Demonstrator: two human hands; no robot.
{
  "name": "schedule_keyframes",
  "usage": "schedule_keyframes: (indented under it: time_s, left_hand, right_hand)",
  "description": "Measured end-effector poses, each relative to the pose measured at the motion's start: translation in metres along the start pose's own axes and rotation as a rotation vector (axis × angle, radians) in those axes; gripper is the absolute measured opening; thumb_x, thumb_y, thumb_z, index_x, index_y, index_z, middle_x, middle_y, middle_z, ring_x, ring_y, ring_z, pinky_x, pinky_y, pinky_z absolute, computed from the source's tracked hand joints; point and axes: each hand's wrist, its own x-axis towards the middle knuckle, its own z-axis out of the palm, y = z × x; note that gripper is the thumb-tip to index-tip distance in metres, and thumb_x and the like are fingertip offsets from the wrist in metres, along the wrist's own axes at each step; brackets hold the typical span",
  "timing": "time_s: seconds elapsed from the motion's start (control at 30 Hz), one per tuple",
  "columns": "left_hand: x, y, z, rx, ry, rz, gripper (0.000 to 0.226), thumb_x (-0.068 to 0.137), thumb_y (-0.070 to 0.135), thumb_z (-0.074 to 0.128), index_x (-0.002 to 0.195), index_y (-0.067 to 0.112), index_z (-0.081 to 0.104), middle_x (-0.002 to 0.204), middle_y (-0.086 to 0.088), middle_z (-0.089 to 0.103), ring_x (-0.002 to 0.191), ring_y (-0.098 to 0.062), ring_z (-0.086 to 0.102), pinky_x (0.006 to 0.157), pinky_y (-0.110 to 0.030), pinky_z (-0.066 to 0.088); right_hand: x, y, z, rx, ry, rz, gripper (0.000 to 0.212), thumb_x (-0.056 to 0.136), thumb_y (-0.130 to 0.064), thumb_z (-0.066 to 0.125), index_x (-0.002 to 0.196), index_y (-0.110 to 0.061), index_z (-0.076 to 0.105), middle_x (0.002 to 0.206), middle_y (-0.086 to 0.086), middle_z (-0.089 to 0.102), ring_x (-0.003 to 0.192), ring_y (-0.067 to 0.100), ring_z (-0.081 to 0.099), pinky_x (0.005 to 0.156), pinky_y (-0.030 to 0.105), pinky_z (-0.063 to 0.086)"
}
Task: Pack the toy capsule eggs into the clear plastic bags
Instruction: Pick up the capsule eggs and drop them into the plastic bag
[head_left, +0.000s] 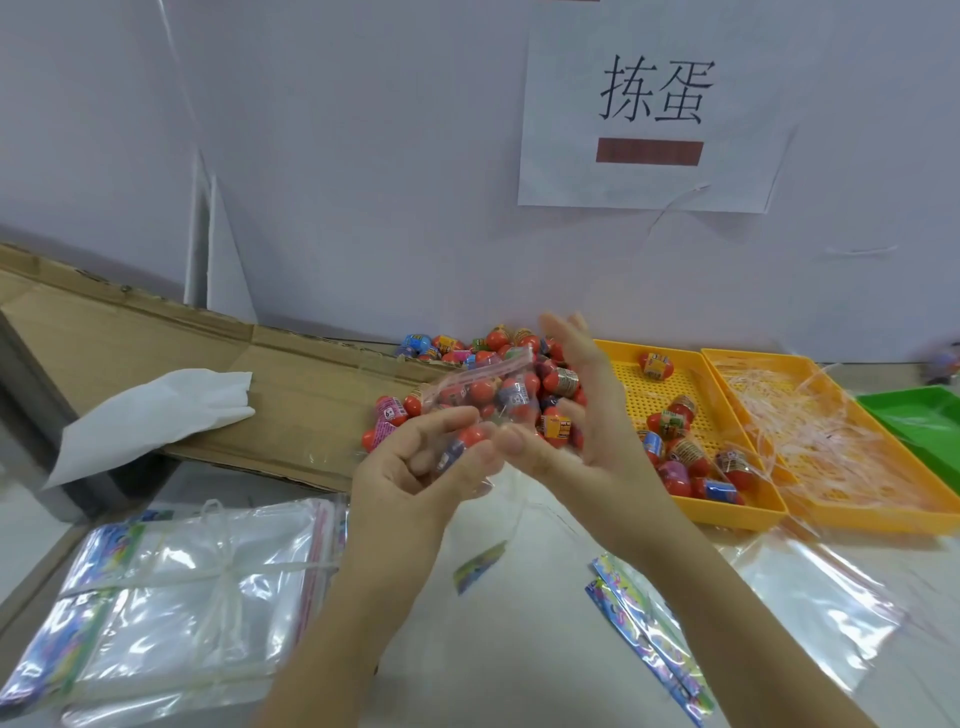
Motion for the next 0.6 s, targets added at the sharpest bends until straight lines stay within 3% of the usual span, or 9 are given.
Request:
schedule_keyframes:
  time_s: [0.1, 0.17, 0.23, 0.33, 0.37, 0.5, 0.53, 0.6]
  left_hand:
    - [0.002, -0.001, -0.003, 0.002, 0.012, -0.028, 0.030, 0.064, 0.029, 0.072, 0.092, 0.020, 0.077, 0.079, 0.001, 0.077, 0.063, -0.003, 0.068, 0.053, -0.012, 0.049]
    - [0.002, -0.002, -0.005, -0.001, 0.016, -0.040, 0.019, 0.068, 0.027, 0.069, 0.084, 0.025, 0.080, 0.083, -0.005, 0.077, 0.069, -0.013, 0.071, 0.056, -0.019, 0.054]
    - [0.003, -0.002, -0.006, 0.047, 0.045, -0.017, 0.015, 0.076, 0.022, 0.066, 0.081, 0.026, 0.079, 0.080, -0.005, 0.076, 0.069, -0.015, 0.071, 0.055, -0.020, 0.054]
    - [0.001, -0.001, -0.005, 0.085, 0.069, 0.023, 0.015, 0.083, 0.015, 0.065, 0.088, 0.025, 0.076, 0.074, 0.001, 0.075, 0.058, -0.003, 0.066, 0.050, -0.012, 0.048]
    - [0.001, -0.001, -0.004, 0.071, 0.052, 0.017, 0.016, 0.081, 0.021, 0.067, 0.094, 0.023, 0.075, 0.080, 0.001, 0.076, 0.064, -0.004, 0.069, 0.053, -0.012, 0.049]
    - [0.004, -0.004, -0.009, 0.020, -0.042, -0.128, 0.070, 0.063, 0.054, 0.085, 0.124, 0.029, 0.063, 0.117, 0.005, 0.072, 0.106, -0.011, 0.068, 0.076, -0.019, 0.055]
    - [0.005, -0.005, -0.010, 0.033, -0.066, -0.170, 0.072, 0.057, 0.057, 0.087, 0.121, 0.029, 0.066, 0.115, 0.003, 0.073, 0.106, -0.013, 0.068, 0.079, -0.021, 0.055]
    - [0.006, -0.007, -0.010, 0.026, -0.087, -0.194, 0.049, 0.058, 0.048, 0.086, 0.101, 0.027, 0.077, 0.102, -0.004, 0.076, 0.098, -0.020, 0.071, 0.077, -0.024, 0.058]
  right_hand:
    - [0.004, 0.005, 0.001, 0.231, -0.137, 0.206, 0.095, 0.058, -0.059, 0.081, 0.137, -0.050, 0.031, 0.140, -0.021, 0.046, 0.124, 0.007, 0.053, 0.095, 0.042, 0.052]
    - [0.005, 0.009, 0.002, 0.312, -0.250, 0.288, 0.078, 0.058, -0.052, 0.086, 0.126, -0.035, 0.052, 0.117, -0.009, 0.065, 0.095, 0.016, 0.070, 0.068, 0.038, 0.060]
    - [0.005, 0.010, 0.005, 0.304, -0.235, 0.270, 0.048, 0.061, -0.045, 0.082, 0.103, -0.030, 0.065, 0.105, -0.004, 0.071, 0.078, 0.022, 0.072, 0.053, 0.034, 0.058]
    - [0.005, 0.011, 0.007, 0.351, -0.199, 0.285, 0.041, 0.063, -0.038, 0.080, 0.100, -0.026, 0.067, 0.092, 0.002, 0.073, 0.072, 0.022, 0.072, 0.051, 0.032, 0.056]
    - [0.005, 0.012, 0.007, 0.353, -0.196, 0.284, 0.040, 0.064, -0.037, 0.079, 0.101, -0.026, 0.067, 0.088, 0.004, 0.074, 0.070, 0.021, 0.071, 0.052, 0.031, 0.056]
    - [0.006, 0.013, 0.007, 0.392, -0.092, 0.233, 0.029, 0.067, -0.038, 0.076, 0.089, -0.019, 0.073, 0.078, 0.007, 0.074, 0.067, 0.020, 0.070, 0.053, 0.027, 0.056]
    - [0.006, 0.015, 0.007, 0.410, -0.073, 0.222, 0.028, 0.066, -0.041, 0.076, 0.086, -0.021, 0.073, 0.078, 0.007, 0.074, 0.067, 0.020, 0.070, 0.053, 0.027, 0.056]
    - [0.007, 0.017, 0.005, 0.413, -0.104, 0.204, 0.027, 0.071, -0.043, 0.074, 0.088, -0.022, 0.074, 0.081, 0.006, 0.074, 0.072, 0.020, 0.070, 0.056, 0.027, 0.057]
